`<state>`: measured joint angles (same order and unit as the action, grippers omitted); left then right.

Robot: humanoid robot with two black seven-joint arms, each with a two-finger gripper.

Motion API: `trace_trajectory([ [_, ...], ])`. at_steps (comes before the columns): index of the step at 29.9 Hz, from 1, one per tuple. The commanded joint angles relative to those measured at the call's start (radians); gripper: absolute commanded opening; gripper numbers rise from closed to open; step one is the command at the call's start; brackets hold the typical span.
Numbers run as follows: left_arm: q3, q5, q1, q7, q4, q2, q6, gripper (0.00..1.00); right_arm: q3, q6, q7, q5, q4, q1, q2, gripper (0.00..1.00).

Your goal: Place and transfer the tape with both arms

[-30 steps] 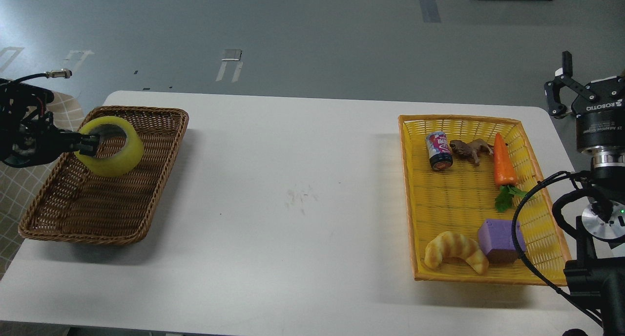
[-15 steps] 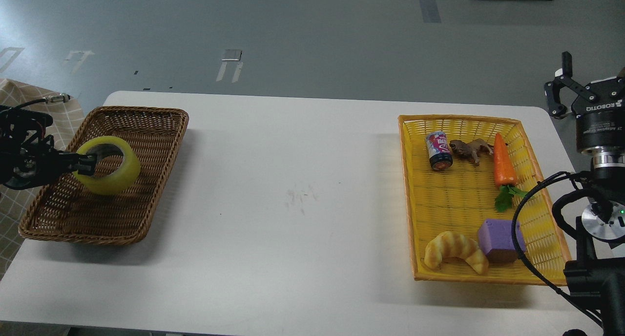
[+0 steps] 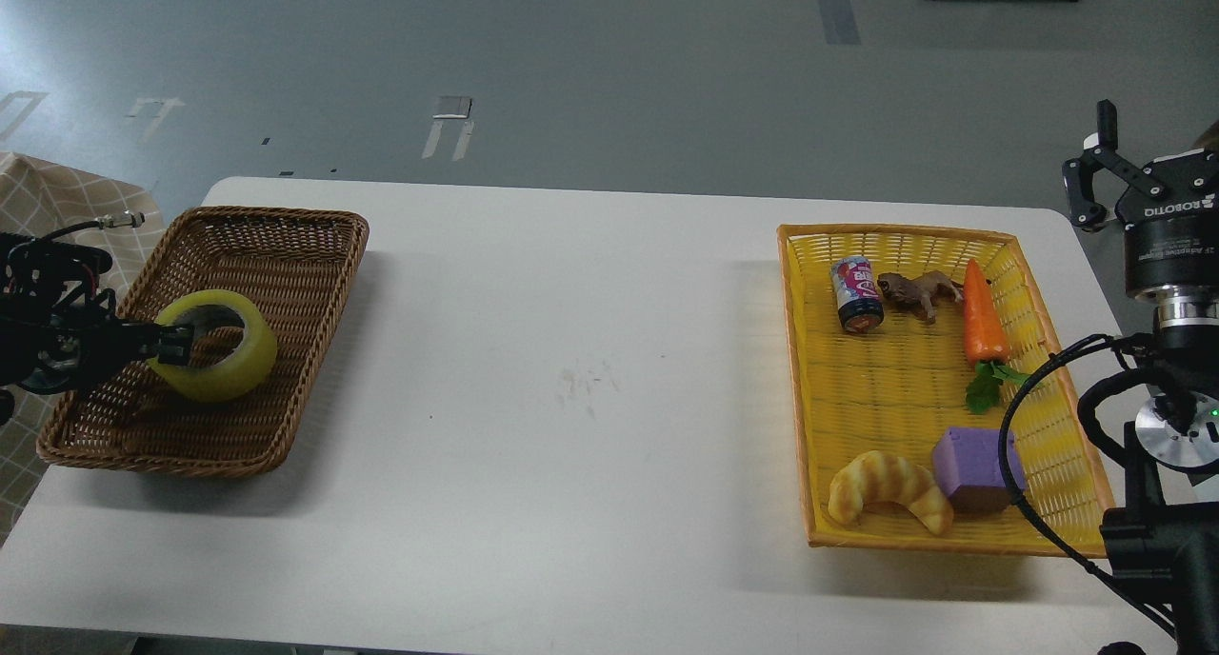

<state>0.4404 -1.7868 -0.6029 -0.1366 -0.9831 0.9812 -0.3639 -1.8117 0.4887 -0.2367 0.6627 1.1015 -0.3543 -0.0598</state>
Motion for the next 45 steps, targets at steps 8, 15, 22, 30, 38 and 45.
trace_trajectory([
  [8,0.0,0.003,0.0,0.002,0.023,-0.015,-0.001,0.01,0.0,0.0,-0.001,0.0,0.0,0.0,0.0,0.99],
  [15,0.001,0.067,0.0,0.002,0.023,-0.013,-0.001,0.8,0.0,0.0,-0.001,0.0,0.0,0.0,0.0,1.0],
  [22,0.007,0.104,-0.014,0.002,0.014,0.002,-0.003,0.89,0.0,0.0,-0.001,-0.002,0.0,0.0,0.0,1.0],
  [30,0.018,0.372,-0.207,-0.012,-0.017,0.063,-0.017,0.96,0.0,0.0,0.0,-0.005,0.001,-0.005,-0.003,1.0],
  [38,0.026,0.809,-0.42,-0.084,-0.026,0.034,-0.02,0.97,0.002,0.0,0.004,-0.003,0.004,-0.017,-0.024,1.0],
  [45,0.032,1.199,-0.492,-0.084,-0.025,-0.073,-0.038,0.98,0.002,0.0,0.002,-0.003,0.035,-0.017,-0.055,1.0],
])
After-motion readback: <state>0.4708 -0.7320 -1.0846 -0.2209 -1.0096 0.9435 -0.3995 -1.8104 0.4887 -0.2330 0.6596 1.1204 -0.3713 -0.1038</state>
